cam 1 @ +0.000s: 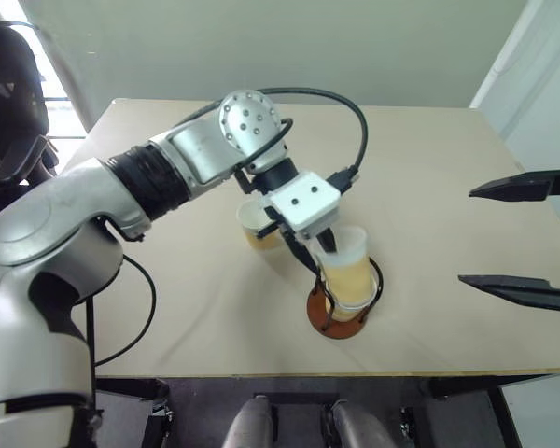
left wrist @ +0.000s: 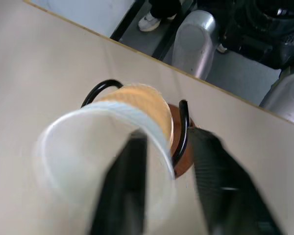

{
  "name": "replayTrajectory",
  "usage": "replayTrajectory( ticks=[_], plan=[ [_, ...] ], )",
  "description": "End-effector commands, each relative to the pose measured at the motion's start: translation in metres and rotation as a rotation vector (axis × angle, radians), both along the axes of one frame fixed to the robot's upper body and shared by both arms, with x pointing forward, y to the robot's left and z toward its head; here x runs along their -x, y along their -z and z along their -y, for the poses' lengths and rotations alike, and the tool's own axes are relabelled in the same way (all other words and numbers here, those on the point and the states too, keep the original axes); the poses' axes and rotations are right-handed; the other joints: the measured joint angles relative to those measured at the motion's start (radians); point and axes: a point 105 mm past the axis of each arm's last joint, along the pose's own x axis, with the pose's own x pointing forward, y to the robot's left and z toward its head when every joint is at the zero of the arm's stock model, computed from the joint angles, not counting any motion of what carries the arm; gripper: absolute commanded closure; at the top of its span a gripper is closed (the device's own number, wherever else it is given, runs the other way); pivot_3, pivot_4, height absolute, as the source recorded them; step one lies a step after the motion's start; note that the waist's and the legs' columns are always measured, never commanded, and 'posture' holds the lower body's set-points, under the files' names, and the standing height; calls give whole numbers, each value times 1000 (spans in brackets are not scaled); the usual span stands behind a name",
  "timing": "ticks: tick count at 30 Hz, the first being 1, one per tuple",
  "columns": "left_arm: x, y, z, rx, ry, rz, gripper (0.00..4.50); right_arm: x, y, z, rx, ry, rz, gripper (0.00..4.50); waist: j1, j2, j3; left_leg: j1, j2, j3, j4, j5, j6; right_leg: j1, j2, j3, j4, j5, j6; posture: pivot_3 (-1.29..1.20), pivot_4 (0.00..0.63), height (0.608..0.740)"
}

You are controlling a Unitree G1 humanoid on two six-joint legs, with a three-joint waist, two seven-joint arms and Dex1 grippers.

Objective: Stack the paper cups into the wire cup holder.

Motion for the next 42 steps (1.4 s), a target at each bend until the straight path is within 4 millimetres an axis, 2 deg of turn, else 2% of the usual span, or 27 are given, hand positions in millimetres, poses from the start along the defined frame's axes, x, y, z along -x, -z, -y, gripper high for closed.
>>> replayTrajectory(
  ticks=[1,4,6,9,12,14,16,18,20,25,29,36,39,42],
  plan=[
    [3,-11,-2,17,19,13,1700,2,-8,1,8,-3,48,0,-1,0,0,0,0,0,0,0,0,0,0,1,0,0,0,0,150,740],
    [1,-13,-3,27,8,17,592,1,-8,1,8,-9,50,0,-1,0,0,0,-1,0,2,-1,1,0,-1,1,1,0,1,0,150,740],
    [0,-14,-3,36,1,15,19,0,-8,1,7,-13,51,0,0,0,0,0,-2,0,3,-1,1,0,-1,1,1,0,2,0,150,740],
    [-4,-20,-5,60,-35,17,19,-2,-8,2,5,-20,55,0,0,1,0,-1,-2,-1,5,-1,2,0,-1,2,1,0,2,0,150,740],
    [-21,-39,-9,155,-160,0,19,-3,-8,2,5,-31,56,0,0,1,0,-1,-2,-1,7,-1,2,0,-1,2,2,1,4,0,150,740],
    [-44,-43,-29,188,-309,12,19,-5,-8,2,6,-33,58,0,0,3,-1,-1,-2,-1,8,-1,3,0,0,2,2,2,4,0,150,740],
    [-76,-28,-75,150,-545,39,19,-5,-7,4,6,-36,57,0,-1,5,-2,-1,-2,0,9,-2,3,0,0,3,2,3,4,0,150,740],
    [-91,-14,-109,134,-700,40,19,-6,-6,5,6,-40,53,0,-10,9,-4,0,-2,-1,9,-2,3,0,-1,3,3,3,4,0,150,740],
    [-97,-6,-121,141,-749,46,19,-7,-5,6,8,-42,51,0,-16,9,-3,2,-3,1,8,-2,3,-1,0,3,4,3,3,0,150,740],
    [-103,9,-122,224,-817,-46,19,-10,-6,5,17,-58,58,0,8,6,-3,-5,-4,-3,12,-1,4,-3,0,2,3,4,5,0,150,740],
    [-104,23,-112,216,-807,-85,19,-11,-6,5,24,-60,62,0,13,6,-3,-5,-7,-1,14,1,8,-1,-4,3,1,5,9,0,150,740],
    [-103,56,-114,67,-804,-76,19,-9,-9,3,40,-49,67,0,4,5,-3,-4,-9,5,13,1,11,-2,-10,3,1,5,12,0,150,740],
    [-107,71,-120,14,-830,-21,587,-8,-9,2,43,-46,68,0,3,6,-3,-4,-9,6,13,2,12,-2,-11,3,1,5,12,0,150,740],
    [-113,78,-122,8,-851,42,1632,-8,-9,2,45,-42,68,0,3,5,-3,-4,-9,9,13,3,14,-2,-13,3,2,5,12,0,150,740]
  ],
)
